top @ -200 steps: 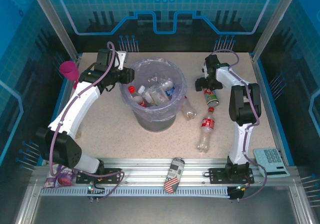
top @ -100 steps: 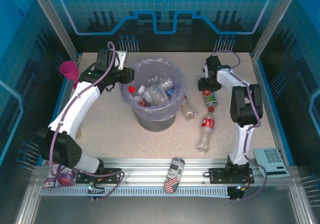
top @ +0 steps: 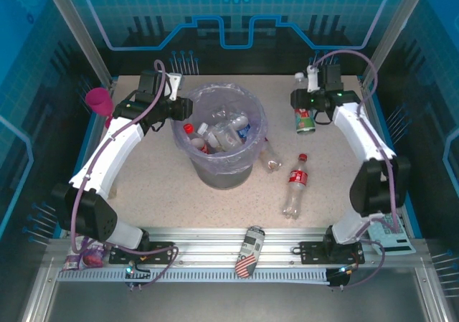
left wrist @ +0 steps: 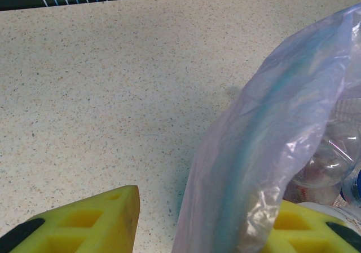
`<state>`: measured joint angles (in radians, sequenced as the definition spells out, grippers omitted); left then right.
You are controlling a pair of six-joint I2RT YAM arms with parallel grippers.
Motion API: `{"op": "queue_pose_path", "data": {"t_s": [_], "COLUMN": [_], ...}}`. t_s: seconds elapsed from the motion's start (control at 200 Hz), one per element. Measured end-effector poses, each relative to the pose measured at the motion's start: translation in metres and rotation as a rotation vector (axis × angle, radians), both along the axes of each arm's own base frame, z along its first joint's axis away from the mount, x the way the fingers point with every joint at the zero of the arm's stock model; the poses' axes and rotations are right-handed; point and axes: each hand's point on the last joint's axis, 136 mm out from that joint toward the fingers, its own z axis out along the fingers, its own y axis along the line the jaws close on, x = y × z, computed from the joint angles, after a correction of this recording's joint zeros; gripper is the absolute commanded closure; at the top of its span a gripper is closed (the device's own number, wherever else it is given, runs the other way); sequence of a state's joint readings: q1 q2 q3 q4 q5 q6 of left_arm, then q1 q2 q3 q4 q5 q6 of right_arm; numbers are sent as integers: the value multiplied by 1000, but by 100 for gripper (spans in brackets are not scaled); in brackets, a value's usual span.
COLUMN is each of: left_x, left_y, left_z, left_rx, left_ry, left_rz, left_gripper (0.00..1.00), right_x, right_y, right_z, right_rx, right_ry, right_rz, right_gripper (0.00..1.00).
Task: Put the plastic bottles in the bin
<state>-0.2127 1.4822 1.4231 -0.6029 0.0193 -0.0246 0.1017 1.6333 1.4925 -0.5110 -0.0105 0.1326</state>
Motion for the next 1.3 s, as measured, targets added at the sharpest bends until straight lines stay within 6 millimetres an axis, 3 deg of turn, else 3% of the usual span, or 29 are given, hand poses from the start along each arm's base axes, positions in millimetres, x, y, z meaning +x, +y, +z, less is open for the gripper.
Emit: {"op": "queue_pose_path", "data": {"t_s": [0.14, 0.27, 0.395, 0.55, 0.805, 1.086, 1.301], "left_x": [0, 0, 0, 0, 0, 0, 1], "left_y": [0, 0, 0, 0, 0, 0, 0], "left_z": [0, 0, 0, 0, 0, 0, 0], "left_rx": [0, 0, 0, 0, 1, 1, 0], "left_ry": [0, 0, 0, 0, 0, -1, -4], "left_rz": [0, 0, 0, 0, -1, -1, 0], "left_gripper": [54, 54, 54, 54, 54, 54, 54], "right_x": [-21, -46, -69, -86, -91, -73, -74], "right_y": [20, 65, 117, 176, 238, 267, 277], "right_z": [76, 133, 166, 186, 185, 153, 136], "right_rx": [68, 123, 150, 157, 168, 179, 150], "right_ry": [-178, -333, -465, -600, -739, -816, -881], "right_rz": [85, 266, 501, 763, 1032, 1192, 1304], "right_gripper": [44, 48, 56, 60, 57, 56, 55]}}
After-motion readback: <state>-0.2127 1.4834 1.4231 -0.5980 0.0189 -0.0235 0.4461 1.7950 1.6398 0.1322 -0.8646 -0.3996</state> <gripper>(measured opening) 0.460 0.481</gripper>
